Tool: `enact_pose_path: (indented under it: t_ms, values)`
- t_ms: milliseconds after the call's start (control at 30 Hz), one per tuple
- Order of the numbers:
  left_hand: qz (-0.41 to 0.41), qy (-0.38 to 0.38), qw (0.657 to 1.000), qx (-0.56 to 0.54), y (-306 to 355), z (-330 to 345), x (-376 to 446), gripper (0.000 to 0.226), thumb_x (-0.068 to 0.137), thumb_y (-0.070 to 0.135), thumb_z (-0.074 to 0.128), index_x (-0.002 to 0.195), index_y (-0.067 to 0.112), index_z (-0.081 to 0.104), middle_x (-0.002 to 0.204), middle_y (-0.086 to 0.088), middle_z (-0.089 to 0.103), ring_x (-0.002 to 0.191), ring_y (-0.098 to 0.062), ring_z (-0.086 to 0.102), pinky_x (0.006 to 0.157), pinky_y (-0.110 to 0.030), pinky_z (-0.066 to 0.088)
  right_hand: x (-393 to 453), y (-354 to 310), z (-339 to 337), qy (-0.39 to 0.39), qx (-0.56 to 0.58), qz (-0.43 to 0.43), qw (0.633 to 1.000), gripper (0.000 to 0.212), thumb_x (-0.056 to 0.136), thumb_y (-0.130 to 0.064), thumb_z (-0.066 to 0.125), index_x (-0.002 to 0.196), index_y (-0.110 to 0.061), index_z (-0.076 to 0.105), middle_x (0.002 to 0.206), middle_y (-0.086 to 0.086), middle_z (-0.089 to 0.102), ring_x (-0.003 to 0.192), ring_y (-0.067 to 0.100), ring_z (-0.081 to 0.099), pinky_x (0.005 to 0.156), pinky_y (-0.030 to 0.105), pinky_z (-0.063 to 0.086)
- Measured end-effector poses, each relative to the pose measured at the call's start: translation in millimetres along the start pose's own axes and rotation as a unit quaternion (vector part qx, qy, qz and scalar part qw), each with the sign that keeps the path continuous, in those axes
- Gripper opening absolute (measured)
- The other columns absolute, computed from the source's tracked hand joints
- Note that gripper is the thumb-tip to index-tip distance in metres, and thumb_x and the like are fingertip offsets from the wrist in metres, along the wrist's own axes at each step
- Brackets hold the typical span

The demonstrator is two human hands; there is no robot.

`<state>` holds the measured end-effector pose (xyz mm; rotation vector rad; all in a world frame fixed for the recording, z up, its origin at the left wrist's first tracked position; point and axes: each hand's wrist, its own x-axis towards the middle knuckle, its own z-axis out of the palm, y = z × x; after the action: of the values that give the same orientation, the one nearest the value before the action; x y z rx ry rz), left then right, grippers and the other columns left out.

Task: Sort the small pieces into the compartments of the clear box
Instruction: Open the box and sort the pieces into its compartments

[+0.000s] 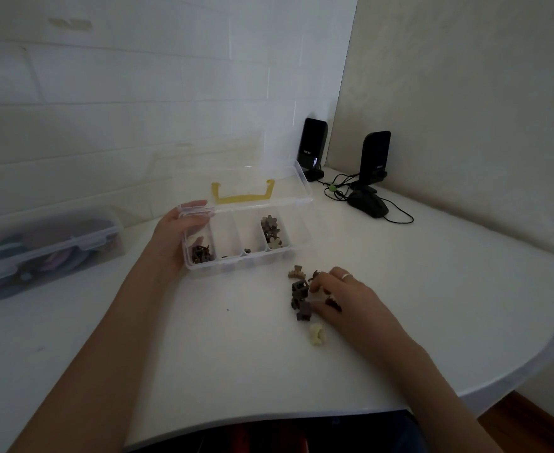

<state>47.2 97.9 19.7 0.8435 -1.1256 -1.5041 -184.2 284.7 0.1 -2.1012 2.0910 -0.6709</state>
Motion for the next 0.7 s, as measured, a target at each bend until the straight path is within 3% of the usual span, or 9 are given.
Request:
enact_pose_path:
  t_ms: [167,333,400,600,700]
  values:
    - [-0.002,-0.001,1.000,0.000,1,0,-1,0.028,0.080,0.006,0.065,0.105,0.018,0.064,0.087,0.006,0.069,0.081,-0.007,0.062,0.061,-0.021,0.041,14,12,3,0.013,0.057,-0.002,0.998,0.020,0.082,-0.033,0.066,0.099,-0.032,0.057,0.097,-0.016,0.049,0.083,0.001,0.048,0.068,0.011,0.036]
    - [-0.007,0.002,1.000,0.003,1,0,0,0.026,0.080,0.007,0.065,0.101,0.022,0.065,0.085,0.009,0.071,0.074,-0.001,0.064,0.062,-0.022,0.040,9,22,-3,0.047,0.154,0.003,0.987,0.033,0.072,-0.024,0.079,0.093,-0.038,0.059,0.095,-0.015,0.058,0.089,-0.002,0.054,0.072,0.006,0.043]
    - [-0.008,0.004,1.000,0.004,1,0,0,0.026,0.079,0.007,0.066,0.101,0.022,0.066,0.085,0.009,0.070,0.075,-0.002,0.063,0.063,-0.022,0.040,6,25,-7,0.049,0.143,-0.002,0.989,0.035,0.070,-0.027,0.080,0.095,-0.039,0.058,0.097,-0.017,0.058,0.091,-0.002,0.053,0.074,0.005,0.040]
    - [-0.002,0.003,1.000,0.001,1,0,-1,0.025,0.079,0.007,0.066,0.100,0.022,0.065,0.087,0.008,0.070,0.079,-0.004,0.062,0.063,-0.022,0.041,1,29,-10,0.027,-0.009,0.025,0.999,0.031,0.075,-0.044,0.072,0.101,-0.041,0.056,0.093,-0.027,0.056,0.092,0.000,0.049,0.085,0.024,0.024]
    - [0.001,0.004,1.000,-0.003,1,1,-1,0.026,0.080,0.005,0.064,0.101,0.019,0.064,0.083,0.009,0.072,0.073,-0.002,0.064,0.058,-0.019,0.044,1,28,-8,0.032,0.014,0.028,0.999,0.021,0.079,-0.036,0.071,0.096,-0.040,0.060,0.089,-0.027,0.059,0.090,-0.001,0.051,0.089,0.029,0.031]
